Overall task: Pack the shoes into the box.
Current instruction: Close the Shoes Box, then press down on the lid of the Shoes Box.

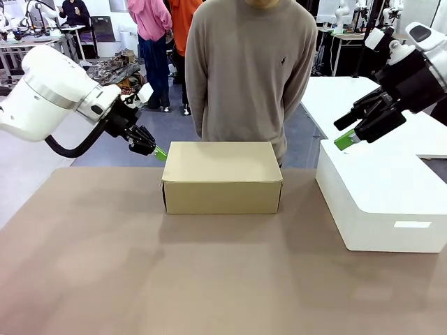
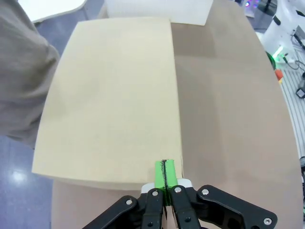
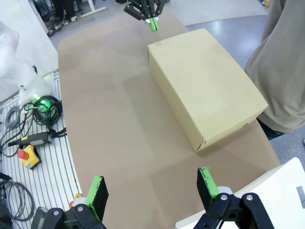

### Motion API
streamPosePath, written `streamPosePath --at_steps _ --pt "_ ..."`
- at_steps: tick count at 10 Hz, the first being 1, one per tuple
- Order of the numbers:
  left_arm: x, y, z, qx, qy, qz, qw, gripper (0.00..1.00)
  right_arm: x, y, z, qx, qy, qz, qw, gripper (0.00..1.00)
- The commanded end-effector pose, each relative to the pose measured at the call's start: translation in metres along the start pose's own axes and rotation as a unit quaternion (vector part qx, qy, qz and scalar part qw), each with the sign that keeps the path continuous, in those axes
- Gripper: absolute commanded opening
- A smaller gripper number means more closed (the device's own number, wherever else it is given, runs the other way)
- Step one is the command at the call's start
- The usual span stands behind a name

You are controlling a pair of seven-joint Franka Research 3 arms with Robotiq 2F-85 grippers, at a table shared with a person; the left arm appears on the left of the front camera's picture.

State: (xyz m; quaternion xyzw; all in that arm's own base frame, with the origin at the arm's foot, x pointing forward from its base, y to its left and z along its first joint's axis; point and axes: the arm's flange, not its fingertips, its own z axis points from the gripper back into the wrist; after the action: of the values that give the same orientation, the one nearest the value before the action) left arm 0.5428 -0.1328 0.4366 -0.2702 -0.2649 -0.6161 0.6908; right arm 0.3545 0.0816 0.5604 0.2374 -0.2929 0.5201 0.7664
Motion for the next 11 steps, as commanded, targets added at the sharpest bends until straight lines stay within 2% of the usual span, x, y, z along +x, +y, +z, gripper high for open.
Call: streamPosePath --at_steps 1,10,11 --pt "0.003 0.0 -0.003 0.004 -0.007 0.0 1.0 0.0 0.001 -0.002 -0.002 0.006 -0.019 0.01 1.0 1.0" --pt "0.002 -0.001 -0.003 -0.002 -0.001 -0.001 1.0 0.0 0.001 -0.002 -0.002 0.006 -0.019 0.01 1.0 1.0" --pt "0.017 -0.008 0.001 0.014 0.054 -0.003 0.998 0.0 0.0 0.0 0.0 0.0 0.0 0.0 1.0 1.0"
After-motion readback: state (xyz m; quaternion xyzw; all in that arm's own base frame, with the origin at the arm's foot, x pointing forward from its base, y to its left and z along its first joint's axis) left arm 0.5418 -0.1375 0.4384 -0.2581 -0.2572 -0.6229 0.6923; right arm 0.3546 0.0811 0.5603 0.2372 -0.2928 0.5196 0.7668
